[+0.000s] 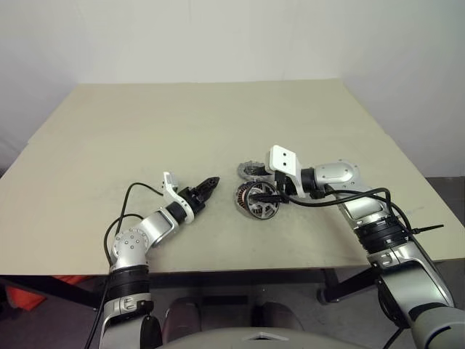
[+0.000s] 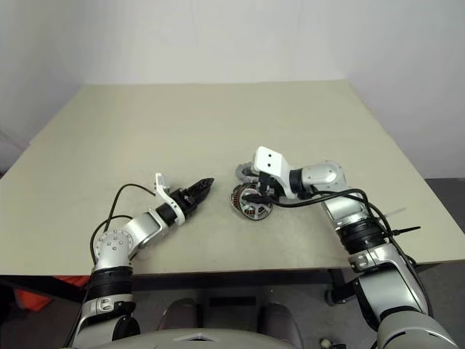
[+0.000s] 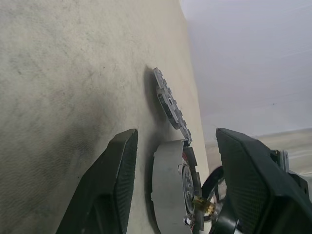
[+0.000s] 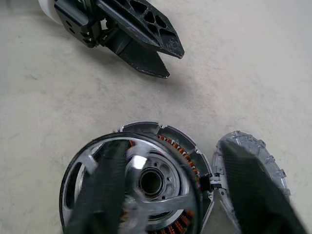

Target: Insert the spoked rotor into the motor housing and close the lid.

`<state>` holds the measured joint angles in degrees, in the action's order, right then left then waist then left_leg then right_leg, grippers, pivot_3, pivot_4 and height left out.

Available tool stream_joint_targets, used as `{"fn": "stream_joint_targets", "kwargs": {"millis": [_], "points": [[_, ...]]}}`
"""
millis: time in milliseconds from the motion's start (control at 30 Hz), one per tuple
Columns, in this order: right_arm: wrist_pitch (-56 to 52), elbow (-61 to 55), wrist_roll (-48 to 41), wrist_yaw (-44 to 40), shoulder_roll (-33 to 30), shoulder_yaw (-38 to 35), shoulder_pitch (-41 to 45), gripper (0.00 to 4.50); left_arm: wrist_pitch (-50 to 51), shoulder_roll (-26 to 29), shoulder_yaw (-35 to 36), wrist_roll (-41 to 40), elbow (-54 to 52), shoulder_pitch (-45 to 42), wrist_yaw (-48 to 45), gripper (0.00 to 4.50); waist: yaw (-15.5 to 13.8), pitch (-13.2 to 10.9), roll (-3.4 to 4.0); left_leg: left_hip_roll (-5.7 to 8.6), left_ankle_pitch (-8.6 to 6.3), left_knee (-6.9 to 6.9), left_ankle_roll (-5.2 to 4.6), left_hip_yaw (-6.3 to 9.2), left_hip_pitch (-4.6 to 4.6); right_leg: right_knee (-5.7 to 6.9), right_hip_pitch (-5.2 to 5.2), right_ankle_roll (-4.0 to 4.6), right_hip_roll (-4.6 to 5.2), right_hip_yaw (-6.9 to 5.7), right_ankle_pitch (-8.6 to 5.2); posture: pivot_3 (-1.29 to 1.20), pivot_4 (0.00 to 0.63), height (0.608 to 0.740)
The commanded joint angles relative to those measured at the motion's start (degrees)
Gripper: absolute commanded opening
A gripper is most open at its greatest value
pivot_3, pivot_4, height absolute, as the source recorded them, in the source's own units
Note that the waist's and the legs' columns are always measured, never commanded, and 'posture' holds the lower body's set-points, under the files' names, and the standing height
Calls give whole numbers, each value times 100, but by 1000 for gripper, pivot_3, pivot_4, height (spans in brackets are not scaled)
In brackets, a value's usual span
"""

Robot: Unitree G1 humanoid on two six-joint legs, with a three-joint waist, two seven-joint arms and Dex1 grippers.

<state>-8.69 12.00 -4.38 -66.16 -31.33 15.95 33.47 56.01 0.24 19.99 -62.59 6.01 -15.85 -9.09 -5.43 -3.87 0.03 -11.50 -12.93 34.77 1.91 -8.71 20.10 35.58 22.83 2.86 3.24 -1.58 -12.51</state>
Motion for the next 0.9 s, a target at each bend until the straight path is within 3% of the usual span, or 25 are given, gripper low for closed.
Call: {"fn": "stream_joint_targets", "kwargs": {"millis": [33,300,400,567,900], "points": [[84,-59,-7,-1,-65,-112,125,2307,-70,22,-7,-4,-163,-29,-27,2733,0,0,0,0,0,0,0,0,0,1,0,0,0,0,0,0,0,740],[62,-77,-21,-27,-94,-120,122,2307,-71,14,-31,19,-167,-25,-32,2733,-1,0,0,0,0,0,0,0,0,2,0,0,0,0,0,0,0,740],[31,-93,-48,-77,-100,-113,135,1740,-86,16,-30,33,-149,-33,-37,2733,-1,0,0,0,0,0,0,0,0,2,0,0,0,0,0,0,0,740],[20,-130,-47,-102,-91,-108,160,146,-108,2,-27,54,-147,-32,-38,2733,14,1,-2,0,0,0,0,0,0,3,-5,0,0,1,0,0,0,740],[21,-177,-25,-104,-59,-117,239,146,-141,-1,-24,92,-121,-22,-59,2733,0,4,-7,0,-1,0,2,0,-4,1,-6,1,0,1,-1,0,0,740]]}}
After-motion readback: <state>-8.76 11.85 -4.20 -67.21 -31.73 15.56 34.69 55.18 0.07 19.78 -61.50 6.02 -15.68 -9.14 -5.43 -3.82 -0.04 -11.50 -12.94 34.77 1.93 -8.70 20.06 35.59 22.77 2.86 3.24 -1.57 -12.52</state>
